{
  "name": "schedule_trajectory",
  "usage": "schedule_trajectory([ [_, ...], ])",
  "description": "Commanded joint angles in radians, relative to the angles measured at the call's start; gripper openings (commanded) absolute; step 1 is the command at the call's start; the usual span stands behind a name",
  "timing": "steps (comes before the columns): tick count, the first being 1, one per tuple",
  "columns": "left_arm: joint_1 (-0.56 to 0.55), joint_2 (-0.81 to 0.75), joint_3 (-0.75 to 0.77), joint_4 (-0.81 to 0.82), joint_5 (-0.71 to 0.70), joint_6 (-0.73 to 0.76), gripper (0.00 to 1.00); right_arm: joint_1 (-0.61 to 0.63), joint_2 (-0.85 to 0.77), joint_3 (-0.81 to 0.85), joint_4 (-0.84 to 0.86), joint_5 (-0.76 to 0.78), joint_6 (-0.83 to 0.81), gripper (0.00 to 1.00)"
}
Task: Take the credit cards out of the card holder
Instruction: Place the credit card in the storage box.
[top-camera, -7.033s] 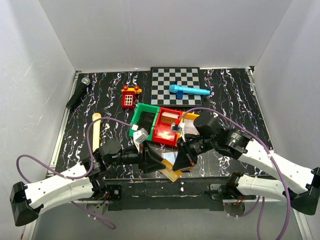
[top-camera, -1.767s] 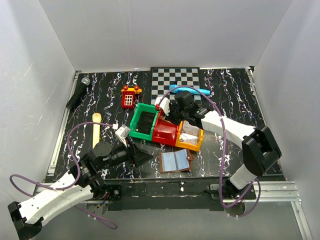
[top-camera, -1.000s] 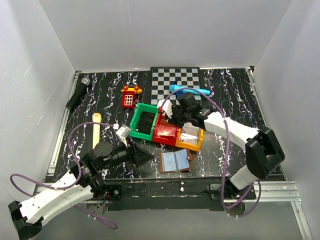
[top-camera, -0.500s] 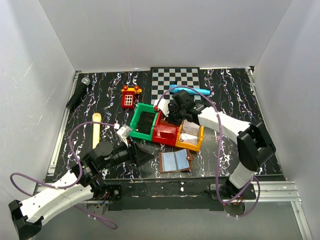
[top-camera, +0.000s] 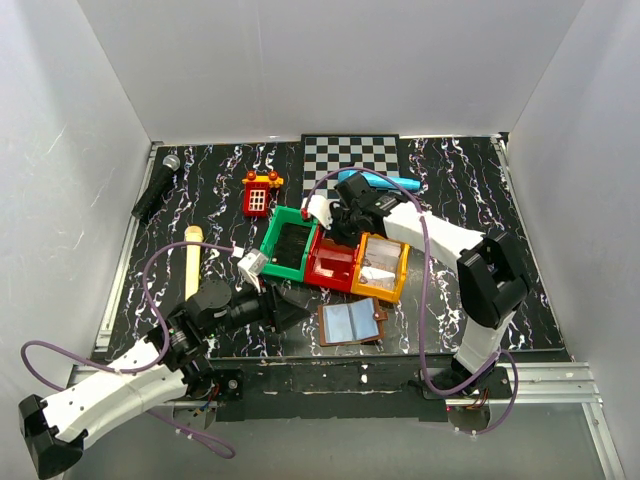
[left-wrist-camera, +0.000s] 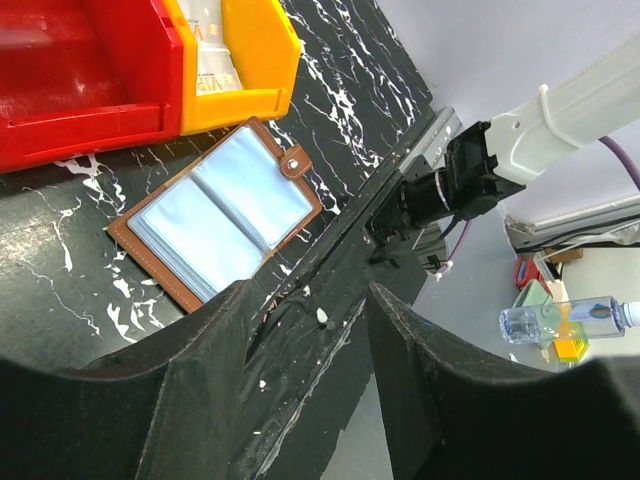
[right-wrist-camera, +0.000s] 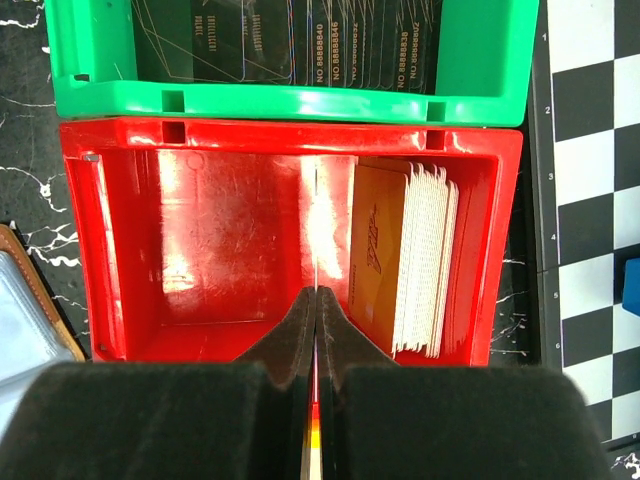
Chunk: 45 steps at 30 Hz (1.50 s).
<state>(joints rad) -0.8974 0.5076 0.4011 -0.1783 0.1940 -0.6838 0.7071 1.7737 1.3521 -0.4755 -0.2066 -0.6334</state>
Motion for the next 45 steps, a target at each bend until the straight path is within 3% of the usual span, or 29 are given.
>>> schedule_trajectory([
  [1, 0.006, 0.011, 0.015, 0.019, 0.004, 0.023, 0.48, -0.003, 0.026, 0.061, -0.037, 0.001, -0.019, 0.01],
  [45, 0.006, 0.088, 0.038, 0.03, 0.009, 0.081, 0.49, -0.009, 0.168, 0.148, 0.008, 0.05, -0.003, 0.01],
])
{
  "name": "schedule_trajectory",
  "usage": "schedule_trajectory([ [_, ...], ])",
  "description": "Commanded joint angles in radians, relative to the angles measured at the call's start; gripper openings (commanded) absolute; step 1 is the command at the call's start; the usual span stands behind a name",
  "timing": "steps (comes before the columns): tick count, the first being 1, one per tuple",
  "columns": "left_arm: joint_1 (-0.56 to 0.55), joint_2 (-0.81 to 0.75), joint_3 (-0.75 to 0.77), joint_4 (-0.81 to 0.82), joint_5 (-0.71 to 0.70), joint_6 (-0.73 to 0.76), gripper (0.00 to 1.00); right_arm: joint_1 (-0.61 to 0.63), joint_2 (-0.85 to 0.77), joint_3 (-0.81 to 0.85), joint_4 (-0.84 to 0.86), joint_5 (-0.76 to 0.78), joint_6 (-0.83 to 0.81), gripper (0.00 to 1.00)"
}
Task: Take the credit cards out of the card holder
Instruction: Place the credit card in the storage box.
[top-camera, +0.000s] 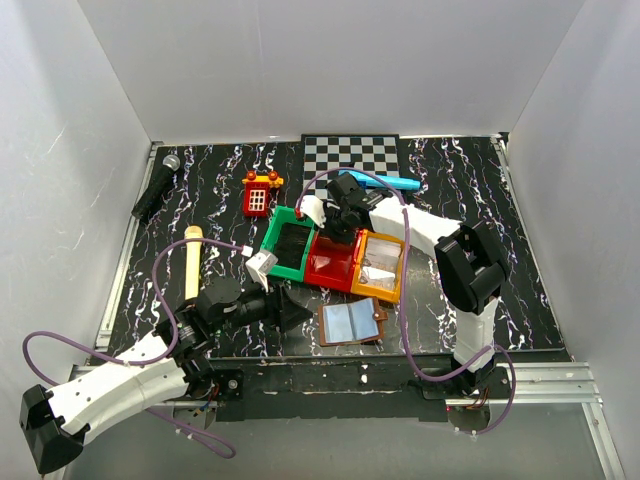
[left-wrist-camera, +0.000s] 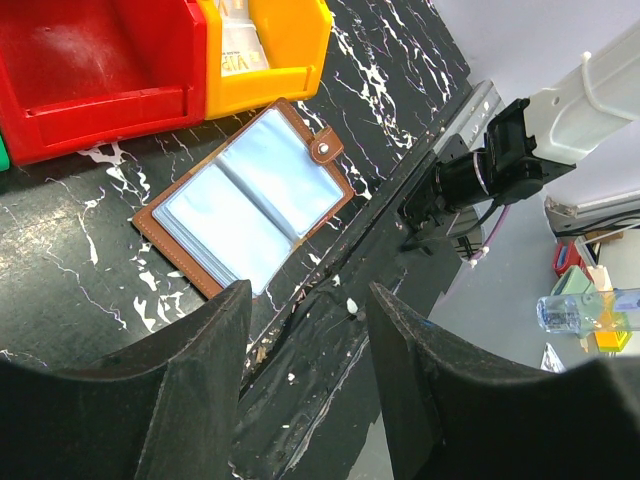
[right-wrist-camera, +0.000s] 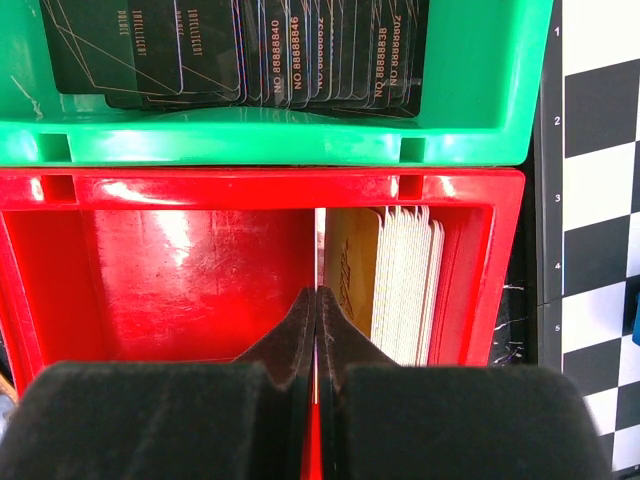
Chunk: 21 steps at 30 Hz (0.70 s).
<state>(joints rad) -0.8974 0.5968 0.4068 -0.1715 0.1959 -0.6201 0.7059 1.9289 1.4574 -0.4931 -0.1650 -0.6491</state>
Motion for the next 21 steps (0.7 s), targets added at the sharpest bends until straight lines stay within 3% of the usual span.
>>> schedule_trajectory([
  [1, 0.006, -0.002, 0.033, 0.023, 0.007, 0.017, 0.49, -0.008, 0.012, 0.043, 0.025, 0.007, 0.012, 0.01],
  [21, 0.006, 0.004, 0.032, 0.029, 0.011, 0.022, 0.49, -0.01, 0.025, 0.041, 0.03, 0.025, 0.026, 0.01],
])
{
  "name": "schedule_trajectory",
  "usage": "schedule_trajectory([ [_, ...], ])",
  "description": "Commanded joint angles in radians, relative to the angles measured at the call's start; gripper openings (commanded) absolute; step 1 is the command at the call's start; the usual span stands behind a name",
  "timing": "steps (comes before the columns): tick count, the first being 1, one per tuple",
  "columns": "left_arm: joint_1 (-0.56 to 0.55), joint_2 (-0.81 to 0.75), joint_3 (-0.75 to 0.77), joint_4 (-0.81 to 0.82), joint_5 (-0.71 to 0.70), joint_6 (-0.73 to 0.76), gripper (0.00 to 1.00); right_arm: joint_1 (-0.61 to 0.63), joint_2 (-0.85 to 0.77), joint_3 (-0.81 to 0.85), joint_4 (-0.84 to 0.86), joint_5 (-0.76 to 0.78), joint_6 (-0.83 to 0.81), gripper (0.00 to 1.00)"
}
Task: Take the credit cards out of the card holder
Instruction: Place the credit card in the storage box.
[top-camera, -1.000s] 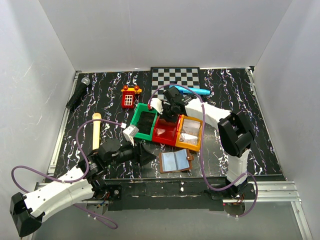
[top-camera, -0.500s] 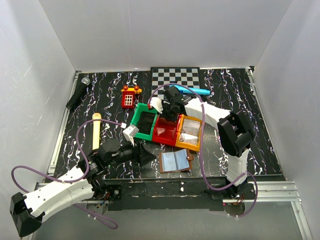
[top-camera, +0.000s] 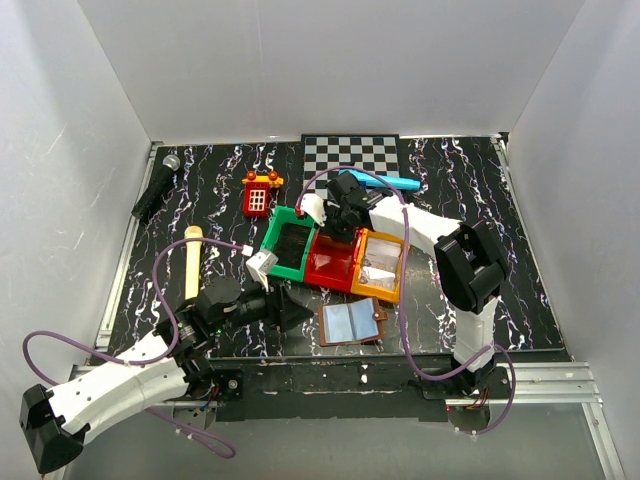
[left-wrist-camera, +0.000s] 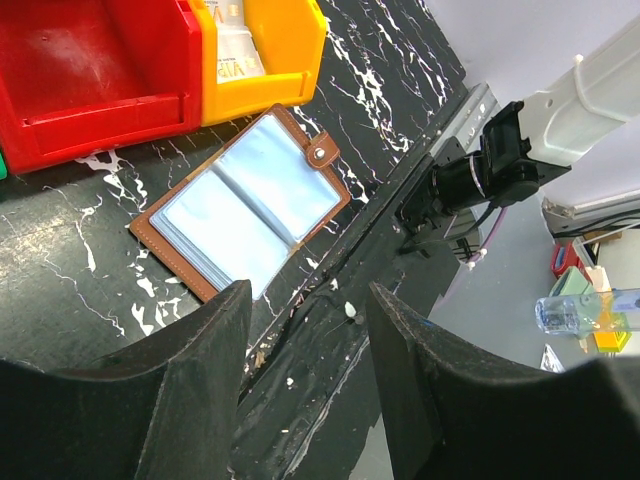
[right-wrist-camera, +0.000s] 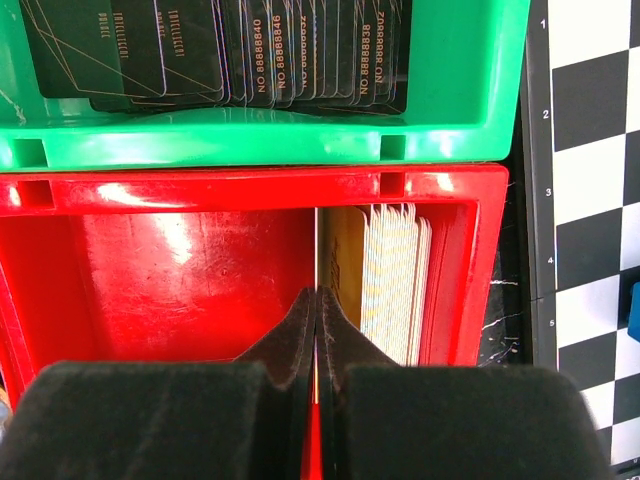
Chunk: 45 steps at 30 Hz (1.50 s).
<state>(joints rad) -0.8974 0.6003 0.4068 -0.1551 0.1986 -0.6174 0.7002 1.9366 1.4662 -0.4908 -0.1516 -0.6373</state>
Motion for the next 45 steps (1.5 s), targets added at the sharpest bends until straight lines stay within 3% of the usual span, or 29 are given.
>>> schedule_trajectory([
  [1, 0.006, 0.001, 0.032, 0.014, 0.009, 0.018, 0.49, -0.005, 0.016, 0.032, 0.029, 0.015, 0.016, 0.01],
  [4, 0.006, 0.006, 0.033, 0.017, 0.01, 0.019, 0.49, -0.005, 0.015, 0.032, 0.037, 0.027, 0.019, 0.01],
  [20, 0.008, 0.007, 0.03, 0.019, 0.012, 0.019, 0.49, -0.011, -0.008, 0.052, 0.066, 0.058, 0.051, 0.28],
  [45, 0.006, 0.012, 0.029, 0.023, 0.015, 0.019, 0.49, -0.015, -0.001, 0.072, 0.1, 0.237, 0.073, 0.29],
])
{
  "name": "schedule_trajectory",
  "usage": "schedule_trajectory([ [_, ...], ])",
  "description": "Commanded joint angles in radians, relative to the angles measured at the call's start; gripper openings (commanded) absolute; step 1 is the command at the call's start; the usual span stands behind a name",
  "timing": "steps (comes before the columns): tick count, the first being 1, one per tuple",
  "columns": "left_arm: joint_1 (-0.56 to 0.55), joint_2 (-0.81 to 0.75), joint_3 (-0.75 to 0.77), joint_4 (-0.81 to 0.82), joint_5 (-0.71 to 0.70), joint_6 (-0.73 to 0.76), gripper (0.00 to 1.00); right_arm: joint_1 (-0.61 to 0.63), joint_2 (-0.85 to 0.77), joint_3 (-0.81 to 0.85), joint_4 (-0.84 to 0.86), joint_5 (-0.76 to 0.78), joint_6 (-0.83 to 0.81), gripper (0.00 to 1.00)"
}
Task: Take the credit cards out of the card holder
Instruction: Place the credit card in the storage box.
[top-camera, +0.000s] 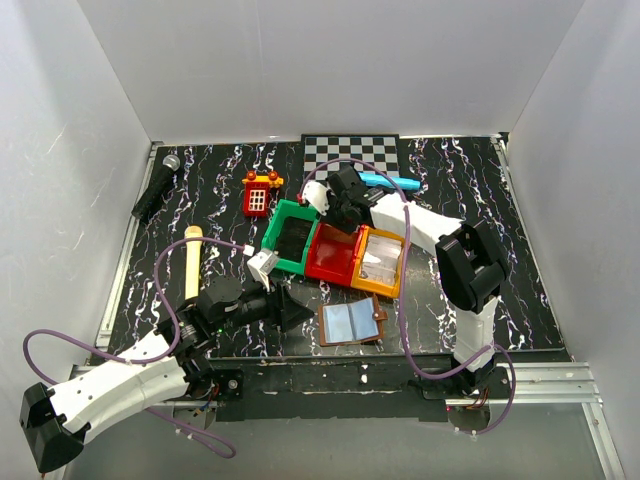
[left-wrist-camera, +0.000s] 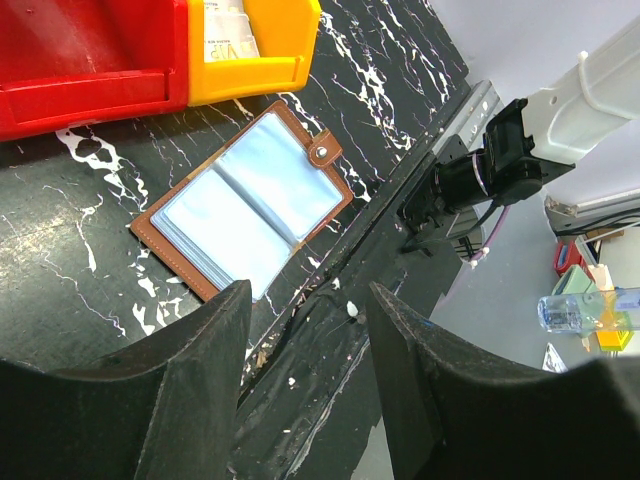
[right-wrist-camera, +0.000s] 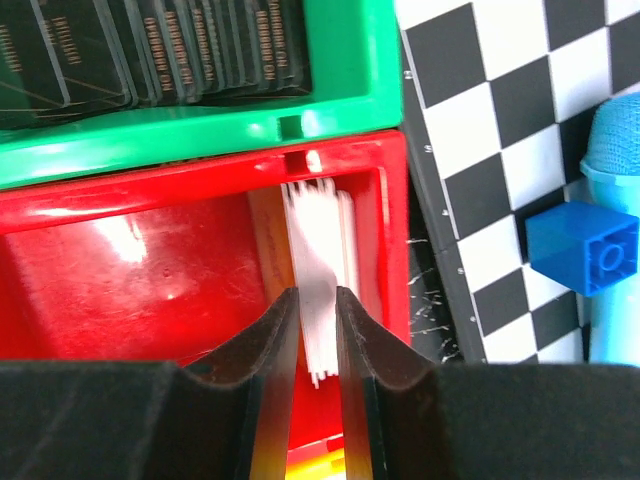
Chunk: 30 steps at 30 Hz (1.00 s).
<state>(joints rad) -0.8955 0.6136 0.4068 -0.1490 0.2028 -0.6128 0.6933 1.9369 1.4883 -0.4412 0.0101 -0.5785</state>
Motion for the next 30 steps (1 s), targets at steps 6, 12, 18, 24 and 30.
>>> schedule_trajectory([
  [6, 0.004, 0.002, 0.03, 0.017, 0.012, 0.015, 0.49, -0.008, 0.0, 0.049, 0.073, 0.131, 0.023, 0.29],
  [12, 0.006, 0.005, 0.032, 0.019, 0.01, 0.015, 0.49, -0.008, -0.001, 0.049, 0.081, 0.166, 0.022, 0.3],
  [18, 0.006, 0.005, 0.036, 0.011, -0.002, 0.018, 0.49, -0.008, -0.053, 0.04, 0.128, 0.212, 0.034, 0.31],
  [24, 0.006, 0.009, 0.043, 0.009, -0.008, 0.016, 0.5, -0.009, -0.136, 0.047, 0.137, 0.209, 0.06, 0.31],
  [30, 0.006, 0.012, 0.047, 0.008, -0.008, 0.015, 0.51, -0.006, -0.24, 0.018, 0.124, 0.197, 0.155, 0.32],
])
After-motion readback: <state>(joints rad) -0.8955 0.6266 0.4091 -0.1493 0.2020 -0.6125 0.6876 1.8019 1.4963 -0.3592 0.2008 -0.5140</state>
